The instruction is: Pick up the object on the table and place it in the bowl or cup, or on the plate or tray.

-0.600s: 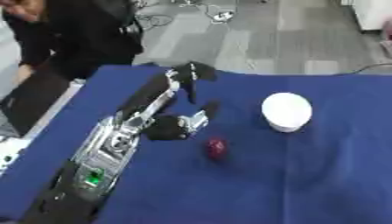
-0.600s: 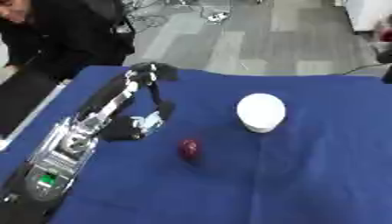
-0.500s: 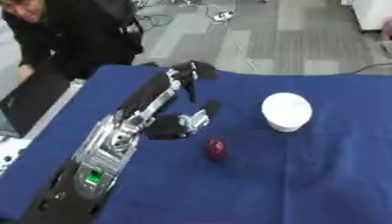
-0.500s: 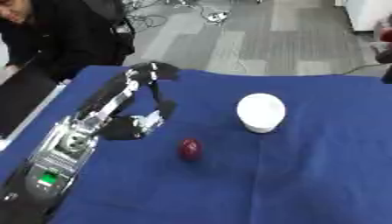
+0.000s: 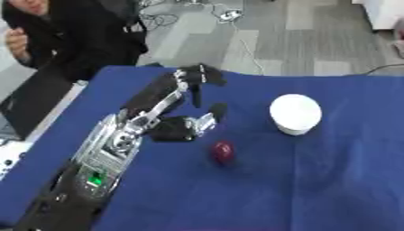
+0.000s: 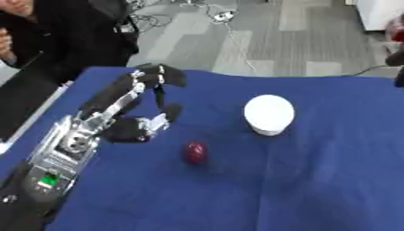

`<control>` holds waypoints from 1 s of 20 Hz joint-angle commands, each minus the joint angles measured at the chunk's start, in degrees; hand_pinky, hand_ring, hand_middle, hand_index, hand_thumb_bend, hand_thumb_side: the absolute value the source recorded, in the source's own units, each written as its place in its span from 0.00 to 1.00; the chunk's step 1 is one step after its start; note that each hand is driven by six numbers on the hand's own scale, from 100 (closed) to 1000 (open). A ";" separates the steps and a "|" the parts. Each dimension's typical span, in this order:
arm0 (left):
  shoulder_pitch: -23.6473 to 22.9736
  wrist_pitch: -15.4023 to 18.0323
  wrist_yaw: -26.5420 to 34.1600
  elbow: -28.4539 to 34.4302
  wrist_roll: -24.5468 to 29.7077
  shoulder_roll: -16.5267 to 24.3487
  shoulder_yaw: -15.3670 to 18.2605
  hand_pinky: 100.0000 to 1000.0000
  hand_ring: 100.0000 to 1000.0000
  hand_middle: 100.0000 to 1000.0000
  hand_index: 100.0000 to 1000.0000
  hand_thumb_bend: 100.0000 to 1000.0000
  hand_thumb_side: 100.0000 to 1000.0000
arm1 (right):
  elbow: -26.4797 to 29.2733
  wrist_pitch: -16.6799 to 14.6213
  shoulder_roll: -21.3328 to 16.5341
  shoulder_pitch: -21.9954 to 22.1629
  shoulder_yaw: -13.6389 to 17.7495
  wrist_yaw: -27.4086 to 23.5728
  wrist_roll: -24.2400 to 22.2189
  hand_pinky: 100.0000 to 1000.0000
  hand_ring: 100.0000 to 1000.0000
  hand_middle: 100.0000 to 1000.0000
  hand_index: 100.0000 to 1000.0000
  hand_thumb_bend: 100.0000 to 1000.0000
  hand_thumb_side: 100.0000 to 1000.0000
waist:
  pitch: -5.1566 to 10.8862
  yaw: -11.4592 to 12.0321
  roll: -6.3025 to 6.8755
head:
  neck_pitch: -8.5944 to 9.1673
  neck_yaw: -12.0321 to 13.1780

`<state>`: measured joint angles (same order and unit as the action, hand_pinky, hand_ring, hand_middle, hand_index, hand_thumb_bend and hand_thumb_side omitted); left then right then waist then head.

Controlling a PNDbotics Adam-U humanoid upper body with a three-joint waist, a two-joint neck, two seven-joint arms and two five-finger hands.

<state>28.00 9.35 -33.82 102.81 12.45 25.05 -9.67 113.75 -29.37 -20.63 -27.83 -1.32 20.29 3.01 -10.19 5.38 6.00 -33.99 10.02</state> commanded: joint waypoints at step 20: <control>5.52 -1.59 -0.81 -13.46 13.50 2.96 -2.98 0.18 0.53 0.70 0.72 0.00 0.87 | 0.84 1.71 -0.49 -1.05 -0.60 0.58 -0.69 0.22 0.46 0.69 0.75 0.00 1.00 | 0.69 -2.00 0.54 | -0.09 -0.41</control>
<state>32.54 7.61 -34.66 89.51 25.39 26.69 -12.93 113.75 -27.69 -20.63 -27.87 -1.98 20.82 2.54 -10.20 3.31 6.67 -34.06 10.02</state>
